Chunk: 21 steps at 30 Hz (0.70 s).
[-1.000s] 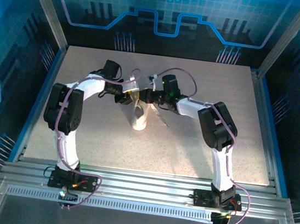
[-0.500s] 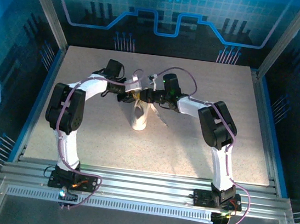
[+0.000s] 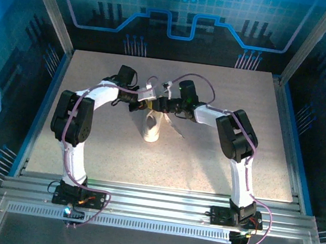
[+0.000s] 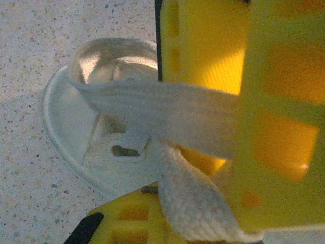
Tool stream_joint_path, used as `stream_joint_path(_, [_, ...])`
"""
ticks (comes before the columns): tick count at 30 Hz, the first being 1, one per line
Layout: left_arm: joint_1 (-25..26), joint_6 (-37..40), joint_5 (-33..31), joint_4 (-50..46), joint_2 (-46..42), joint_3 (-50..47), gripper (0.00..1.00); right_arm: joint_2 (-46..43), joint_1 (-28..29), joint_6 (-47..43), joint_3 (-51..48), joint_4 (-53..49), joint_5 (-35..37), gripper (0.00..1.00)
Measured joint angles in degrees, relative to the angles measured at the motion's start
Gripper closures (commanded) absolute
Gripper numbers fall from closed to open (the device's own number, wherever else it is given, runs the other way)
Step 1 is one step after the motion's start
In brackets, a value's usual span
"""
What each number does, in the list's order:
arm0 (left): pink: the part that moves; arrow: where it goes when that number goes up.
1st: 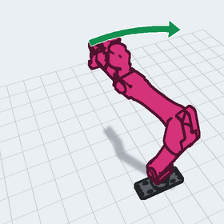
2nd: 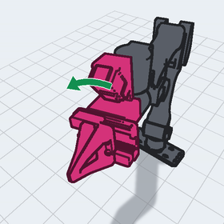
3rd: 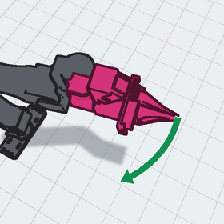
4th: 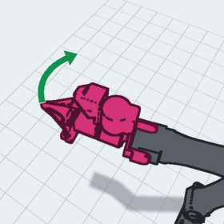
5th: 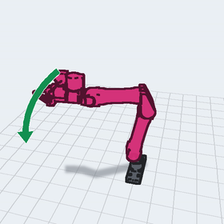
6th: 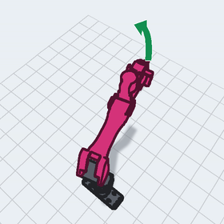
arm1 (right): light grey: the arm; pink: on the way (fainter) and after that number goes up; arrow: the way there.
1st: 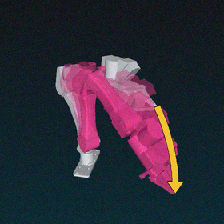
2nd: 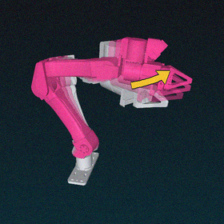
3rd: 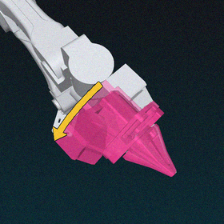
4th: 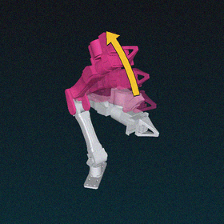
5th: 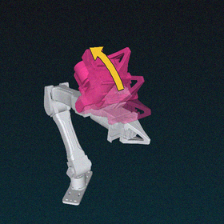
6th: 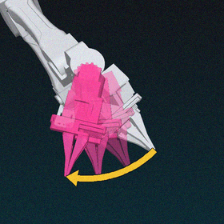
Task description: Tie the shoes
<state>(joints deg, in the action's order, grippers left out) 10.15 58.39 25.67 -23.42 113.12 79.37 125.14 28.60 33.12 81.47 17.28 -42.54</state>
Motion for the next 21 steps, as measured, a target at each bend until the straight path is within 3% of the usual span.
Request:
stream_joint_path(7, [-0.1, -2.6, -1.6, -2.2, 0.0, 0.0, 1.00, -6.1, -3.8, -4.0, -6.8, -1.7, -2.8, 0.64])
stream_joint_path(12, [-0.2, -4.6, -3.0, -3.6, 0.0, 0.9, 1.00, -12.3, -6.9, -11.3, -11.0, -9.0, -3.3, 0.63])
stream_joint_path(16, [-0.2, -6.0, -3.5, -4.0, 0.0, 0.9, 1.00, -15.7, -7.7, -18.4, -11.8, -17.9, 3.7, 0.53])
stream_joint_path(21, [-0.2, -7.5, -4.0, -4.8, -0.8, 0.9, 1.00, -12.5, -6.1, -25.5, -6.4, -31.3, 16.9, 0.46])
